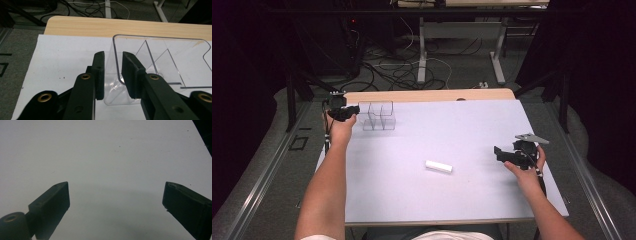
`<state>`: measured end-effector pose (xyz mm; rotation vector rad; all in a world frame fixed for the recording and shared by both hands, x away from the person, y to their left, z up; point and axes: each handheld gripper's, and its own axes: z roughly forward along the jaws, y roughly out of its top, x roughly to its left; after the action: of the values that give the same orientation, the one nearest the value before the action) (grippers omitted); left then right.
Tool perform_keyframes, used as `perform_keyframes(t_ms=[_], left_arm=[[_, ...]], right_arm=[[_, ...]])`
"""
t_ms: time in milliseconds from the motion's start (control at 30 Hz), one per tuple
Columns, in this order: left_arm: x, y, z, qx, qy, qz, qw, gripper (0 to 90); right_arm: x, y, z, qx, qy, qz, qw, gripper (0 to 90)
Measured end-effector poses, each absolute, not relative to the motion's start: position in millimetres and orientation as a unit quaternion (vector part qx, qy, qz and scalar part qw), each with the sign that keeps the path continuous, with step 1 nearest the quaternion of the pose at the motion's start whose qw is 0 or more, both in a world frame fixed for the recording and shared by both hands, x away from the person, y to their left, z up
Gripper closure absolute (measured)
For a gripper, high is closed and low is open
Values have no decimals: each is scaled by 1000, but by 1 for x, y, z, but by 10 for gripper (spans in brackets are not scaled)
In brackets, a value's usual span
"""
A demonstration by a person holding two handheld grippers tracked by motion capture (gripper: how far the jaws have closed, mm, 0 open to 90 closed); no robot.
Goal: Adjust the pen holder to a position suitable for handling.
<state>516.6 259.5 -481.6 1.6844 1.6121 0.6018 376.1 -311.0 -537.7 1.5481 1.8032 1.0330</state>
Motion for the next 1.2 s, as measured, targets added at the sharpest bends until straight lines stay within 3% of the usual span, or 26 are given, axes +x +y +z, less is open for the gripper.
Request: perform_keyframes(t_ms=[433,700,1200], left_arm=[[513,252,-481,654,630,235,347,837],[505,249,-486,630,641,252,358,876],[501,246,-483,612,663,246,355,885]], right_arm=[[376,-309,-538,577,670,382,268,73],[377,-309,-539,571,675,381,269,74],[377,-309,-539,571,676,381,266,85]])
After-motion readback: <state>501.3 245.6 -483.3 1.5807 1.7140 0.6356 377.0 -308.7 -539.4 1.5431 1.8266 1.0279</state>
